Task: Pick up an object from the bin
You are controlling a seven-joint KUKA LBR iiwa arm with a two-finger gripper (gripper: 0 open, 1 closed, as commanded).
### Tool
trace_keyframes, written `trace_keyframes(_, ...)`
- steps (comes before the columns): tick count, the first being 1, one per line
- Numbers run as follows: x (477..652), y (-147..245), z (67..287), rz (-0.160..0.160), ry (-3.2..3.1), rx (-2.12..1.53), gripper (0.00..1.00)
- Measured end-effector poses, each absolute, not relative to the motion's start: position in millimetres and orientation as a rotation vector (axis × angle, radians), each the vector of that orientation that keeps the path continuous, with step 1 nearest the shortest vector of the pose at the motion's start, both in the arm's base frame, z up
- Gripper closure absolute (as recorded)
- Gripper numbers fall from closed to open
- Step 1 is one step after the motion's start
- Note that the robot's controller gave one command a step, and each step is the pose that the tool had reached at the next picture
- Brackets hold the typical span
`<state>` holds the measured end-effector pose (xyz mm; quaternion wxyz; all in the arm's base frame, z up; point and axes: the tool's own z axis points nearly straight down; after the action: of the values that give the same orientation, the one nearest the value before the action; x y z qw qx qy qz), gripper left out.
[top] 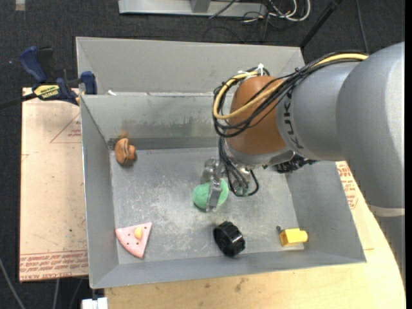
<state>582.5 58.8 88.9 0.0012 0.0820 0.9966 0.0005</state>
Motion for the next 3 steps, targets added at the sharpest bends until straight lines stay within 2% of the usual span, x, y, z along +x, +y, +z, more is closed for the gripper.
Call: trace_keyframes(3, 582.5, 58.8, 88.9, 0.003, 3.129, 0.259, 1.0)
